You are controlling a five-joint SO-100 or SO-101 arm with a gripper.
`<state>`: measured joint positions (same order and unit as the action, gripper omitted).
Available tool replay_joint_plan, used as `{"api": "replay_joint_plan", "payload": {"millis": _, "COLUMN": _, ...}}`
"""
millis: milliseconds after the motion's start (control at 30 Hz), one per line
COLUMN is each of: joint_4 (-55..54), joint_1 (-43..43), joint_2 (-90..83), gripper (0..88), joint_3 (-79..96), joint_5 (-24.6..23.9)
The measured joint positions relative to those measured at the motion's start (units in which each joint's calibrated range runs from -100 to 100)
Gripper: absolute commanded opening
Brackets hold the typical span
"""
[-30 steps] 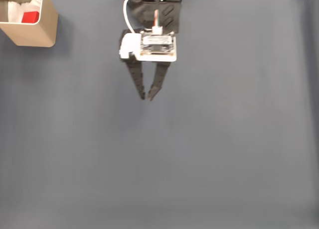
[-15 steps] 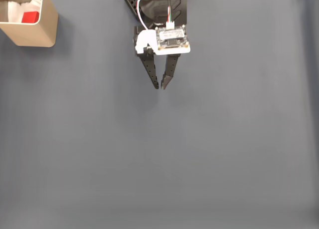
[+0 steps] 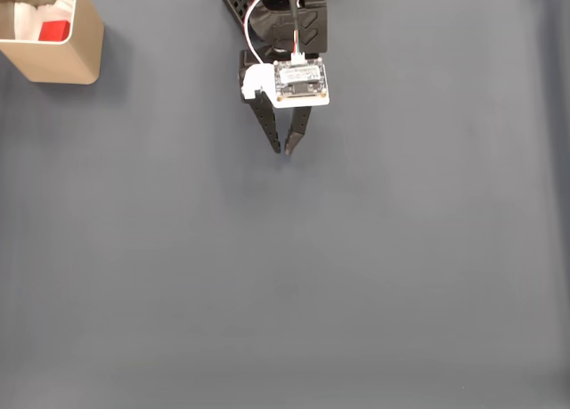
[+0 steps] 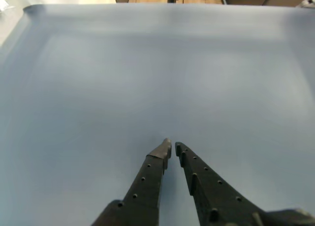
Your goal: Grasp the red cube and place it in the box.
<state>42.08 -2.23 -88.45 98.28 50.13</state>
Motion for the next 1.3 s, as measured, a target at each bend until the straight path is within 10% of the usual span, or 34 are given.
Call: {"api": "replay_joint_plan", "payload": {"millis": 1300, "joint_4": 31.9, "joint_1": 0.9, "joint_2": -11.6, "gripper": 0.5, "joint_3": 1.1, "joint_5": -4.1}}
